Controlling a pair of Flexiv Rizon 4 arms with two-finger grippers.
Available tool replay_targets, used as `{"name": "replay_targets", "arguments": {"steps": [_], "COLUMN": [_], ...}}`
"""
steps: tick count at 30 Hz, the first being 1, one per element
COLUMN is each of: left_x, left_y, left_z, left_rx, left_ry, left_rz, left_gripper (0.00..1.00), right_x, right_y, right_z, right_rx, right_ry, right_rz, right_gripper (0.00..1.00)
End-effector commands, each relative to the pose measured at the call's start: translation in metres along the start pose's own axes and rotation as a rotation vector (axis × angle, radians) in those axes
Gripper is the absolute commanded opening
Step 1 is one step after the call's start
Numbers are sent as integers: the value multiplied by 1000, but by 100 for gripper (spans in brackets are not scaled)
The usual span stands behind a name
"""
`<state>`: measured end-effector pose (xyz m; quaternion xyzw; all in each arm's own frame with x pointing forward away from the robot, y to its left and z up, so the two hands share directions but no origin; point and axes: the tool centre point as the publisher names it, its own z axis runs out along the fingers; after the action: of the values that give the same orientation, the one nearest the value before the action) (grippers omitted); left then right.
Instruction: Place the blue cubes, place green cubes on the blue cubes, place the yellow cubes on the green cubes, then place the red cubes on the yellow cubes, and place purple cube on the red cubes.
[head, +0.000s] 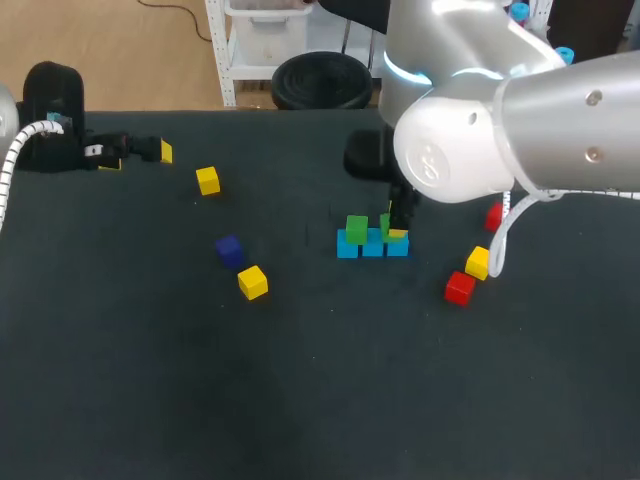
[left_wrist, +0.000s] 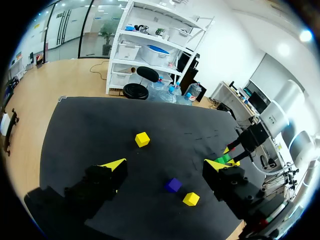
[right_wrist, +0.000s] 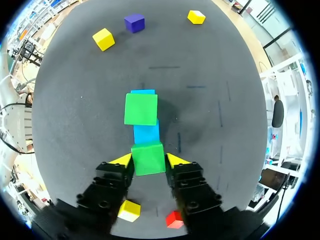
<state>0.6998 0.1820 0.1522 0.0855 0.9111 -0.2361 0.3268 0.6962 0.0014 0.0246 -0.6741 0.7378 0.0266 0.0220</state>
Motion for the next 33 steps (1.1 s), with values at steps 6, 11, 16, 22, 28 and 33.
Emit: {"name": "replay_targets", "arguments": {"steps": [6,11,16,22,28,33], "left_x": [1,1,1,1,1,1], "left_y": [2,2,2,2,2,2], "left_z": [0,0,0,0,0,0], "left_rx": [11,11,11,11,11,11], "left_ry": [-6,-6,-6,-6,-6,-6], "left_rz": [2,2,2,2,2,2], "left_gripper": [100,100,100,100,100,100], "right_x": [0,0,0,0,1,1], "right_y": [-1,0,0,0,0,0], "right_z": [1,1,1,1,0,0], "right_rx": [-10,-15,-19,-27,-30,-35], "right_ry": [-5,-2,-2,0,-1,-6], "right_rz": [-2,-8,-7,-7,-4,1], "right_gripper": [0,8,13,41,100,100]}}
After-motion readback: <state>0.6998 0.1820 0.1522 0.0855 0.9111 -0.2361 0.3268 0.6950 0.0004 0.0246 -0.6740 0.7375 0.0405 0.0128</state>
